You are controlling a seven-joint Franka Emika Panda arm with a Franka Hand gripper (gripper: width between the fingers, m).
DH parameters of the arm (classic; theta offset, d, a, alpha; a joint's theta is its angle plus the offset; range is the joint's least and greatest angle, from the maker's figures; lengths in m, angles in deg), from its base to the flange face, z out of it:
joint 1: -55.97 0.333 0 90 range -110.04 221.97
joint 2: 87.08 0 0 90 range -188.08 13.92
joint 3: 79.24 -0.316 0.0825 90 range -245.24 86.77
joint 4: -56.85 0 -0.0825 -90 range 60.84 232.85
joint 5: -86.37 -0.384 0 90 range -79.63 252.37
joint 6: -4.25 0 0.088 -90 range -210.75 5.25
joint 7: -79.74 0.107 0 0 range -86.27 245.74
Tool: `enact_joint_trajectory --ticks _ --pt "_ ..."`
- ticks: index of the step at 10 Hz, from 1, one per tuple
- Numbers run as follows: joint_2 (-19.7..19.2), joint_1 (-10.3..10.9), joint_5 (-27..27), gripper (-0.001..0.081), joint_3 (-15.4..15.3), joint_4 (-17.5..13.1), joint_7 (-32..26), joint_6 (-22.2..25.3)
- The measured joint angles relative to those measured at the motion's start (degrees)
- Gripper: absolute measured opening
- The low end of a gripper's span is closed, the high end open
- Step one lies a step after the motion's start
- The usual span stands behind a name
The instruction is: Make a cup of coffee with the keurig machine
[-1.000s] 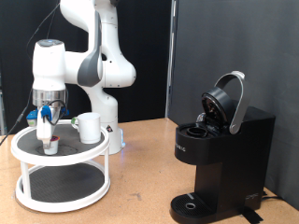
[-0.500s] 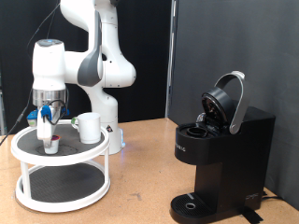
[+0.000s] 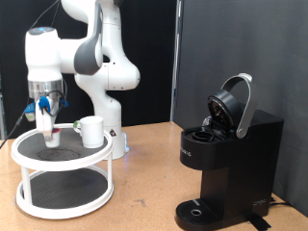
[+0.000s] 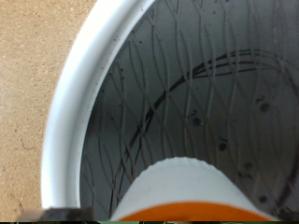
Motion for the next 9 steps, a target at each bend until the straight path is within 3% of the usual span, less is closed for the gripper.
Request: enact_joint_trajectory --ticks 1,3,6,9 --pt "1.10 -0.03 0.04 0.0337 0.00 -0.64 -0.40 2.18" --pt "0.89 0.18 -1.76 0.0337 0.00 -0.58 -0.51 2.05" --pt "1.07 2.28 -12.91 0.0337 0.02 -4.20 -2.02 5.20" --pt "1.05 6.06 -22.71 0.0337 -0.07 -9.75 -6.29 14.72"
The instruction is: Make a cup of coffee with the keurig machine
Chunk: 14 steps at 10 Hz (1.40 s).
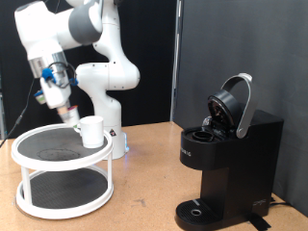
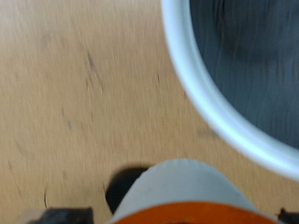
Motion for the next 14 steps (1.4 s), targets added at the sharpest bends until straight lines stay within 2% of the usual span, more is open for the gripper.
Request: enact_joint_trajectory --ticks 2,4,5,6,8,10,13,14 --pt "-0.05 2.24 -1.56 0.0337 -1.36 -1.92 0.55 4.03" --pt "-0.10 2.45 -1.56 0.0337 -2.00 -2.06 1.16 4.30" --pt "-0.16 2.48 -3.65 0.0337 -1.75 -2.04 0.49 4.30" --pt "-0.46 2.78 -8.33 0.0337 -1.17 -2.43 -0.47 5.75" --pt "-2.75 4.35 -17.09 0.0337 -0.74 -6.10 -0.59 12.13" --pt "-4.52 6.31 -21.77 0.0337 -1.29 -8.82 -0.56 15.00" --pt "-5.24 7.77 -22.82 0.0337 -4.48 -10.32 2.12 12.63" --pt "-5.24 7.71 -22.81 0.0337 -4.42 -10.24 1.93 12.73"
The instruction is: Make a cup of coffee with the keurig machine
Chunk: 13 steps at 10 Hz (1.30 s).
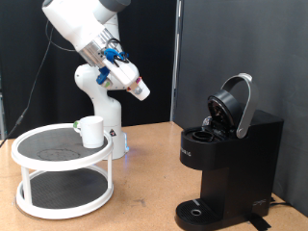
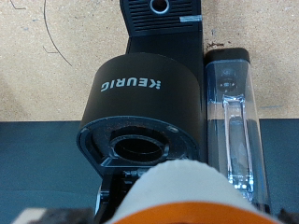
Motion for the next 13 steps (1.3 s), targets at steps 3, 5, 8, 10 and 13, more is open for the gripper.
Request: enact_joint_trajectory --ticks 3,5,8,10,13 --pt "-0.10 0.59 -10.22 0.0337 -0.06 -0.44 0.06 0.28" --pt "-0.11 1.62 -13.58 0.0337 -2.63 -1.17 2.42 -3.41" --pt "-0.17 3.01 -13.40 0.0337 -7.01 -2.46 6.35 -4.64" --pt "-0.31 3.70 -13.00 0.0337 -9.14 -3.08 8.09 -4.96" --pt "-0.80 3.51 -12.70 0.0337 -9.27 -2.22 8.13 -6.38"
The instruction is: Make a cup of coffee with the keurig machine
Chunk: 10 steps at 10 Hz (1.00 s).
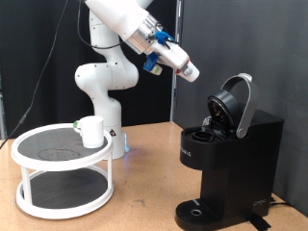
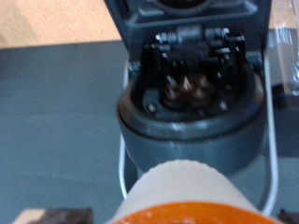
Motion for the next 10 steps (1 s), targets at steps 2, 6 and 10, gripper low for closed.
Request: enact_joint_trajectory --ticks 2,6,10 --pt "-1.68 0.05 3.01 0.0337 -1.87 1.76 0.56 -6.09" --pt "-5.84 0.26 4.80 0.0337 -5.12 2.96 0.81 -11.65" --pt "-7.63 0.31 5.31 0.0337 -7.13 4.07 0.80 -13.52"
